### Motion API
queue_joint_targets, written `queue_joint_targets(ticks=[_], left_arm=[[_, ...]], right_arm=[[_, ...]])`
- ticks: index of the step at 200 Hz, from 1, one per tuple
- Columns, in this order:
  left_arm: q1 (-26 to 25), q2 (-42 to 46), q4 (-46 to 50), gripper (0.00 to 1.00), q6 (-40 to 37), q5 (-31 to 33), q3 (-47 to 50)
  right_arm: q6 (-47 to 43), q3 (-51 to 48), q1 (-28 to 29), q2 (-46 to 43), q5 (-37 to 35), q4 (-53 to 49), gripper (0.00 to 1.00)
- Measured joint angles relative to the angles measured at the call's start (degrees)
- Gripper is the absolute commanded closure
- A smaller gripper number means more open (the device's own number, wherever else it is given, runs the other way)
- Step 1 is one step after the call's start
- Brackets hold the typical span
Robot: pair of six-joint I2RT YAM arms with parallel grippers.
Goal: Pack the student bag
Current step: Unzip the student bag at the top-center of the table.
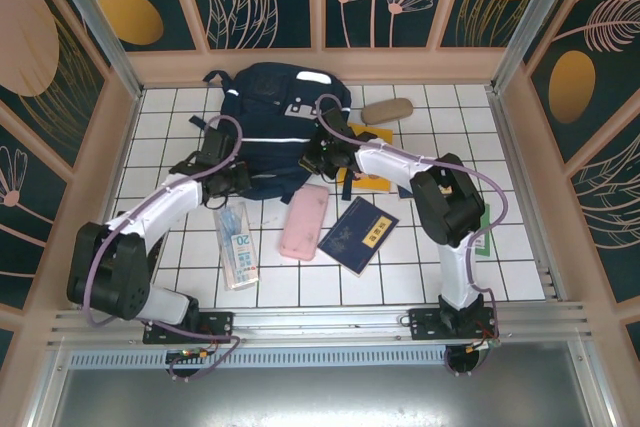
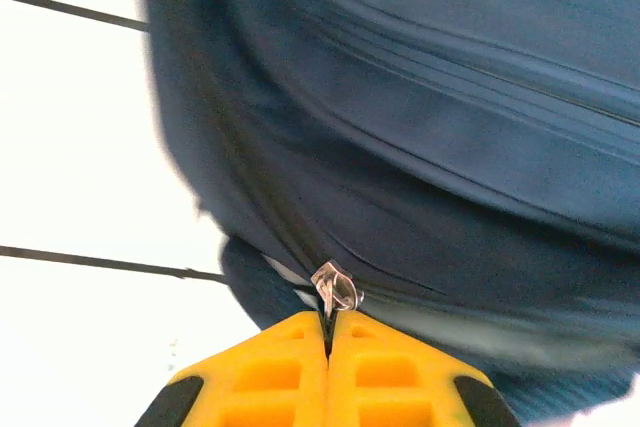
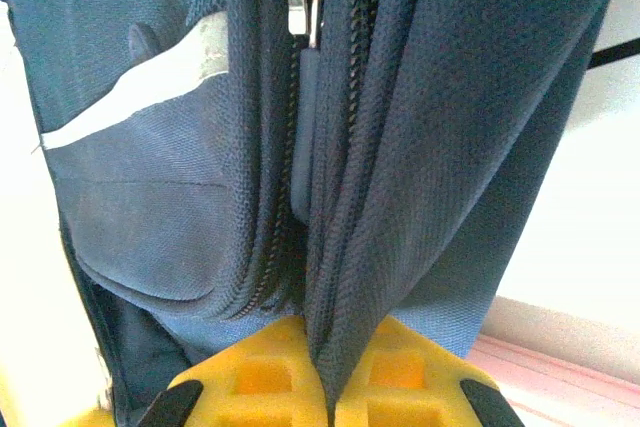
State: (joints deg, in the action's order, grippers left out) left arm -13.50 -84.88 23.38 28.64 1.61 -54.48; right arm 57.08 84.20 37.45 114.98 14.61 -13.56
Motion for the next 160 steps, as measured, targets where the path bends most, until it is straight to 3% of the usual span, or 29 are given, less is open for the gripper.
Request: queue_joint_targets(ticks=[39,73,129,160], left_arm=[[5.6,-6.1,0.9,1.0,-1.9,2.7,-5.7],[6.1,-5.4,1.6,1.0,-3.6,1.3,-5.9],[6.1,8.4,1.7,1.0,-4.4,-8.5,0.9],[1.9,13.9,-1.7,1.0,-0.5,-13.9,5.2]], right_arm=[[-2.2,-0.7,-0.6,-2.1,0.1,0.3,1.0],[-4.8,-0.3,-1.3,-2.2,0.8,-0.3,1.0],[-11.5,8.1,-5.3,-0.6,2.4,-4.7,1.0],[-14.8,15.1,-8.2,4.0,3.9,-7.7,1.0]])
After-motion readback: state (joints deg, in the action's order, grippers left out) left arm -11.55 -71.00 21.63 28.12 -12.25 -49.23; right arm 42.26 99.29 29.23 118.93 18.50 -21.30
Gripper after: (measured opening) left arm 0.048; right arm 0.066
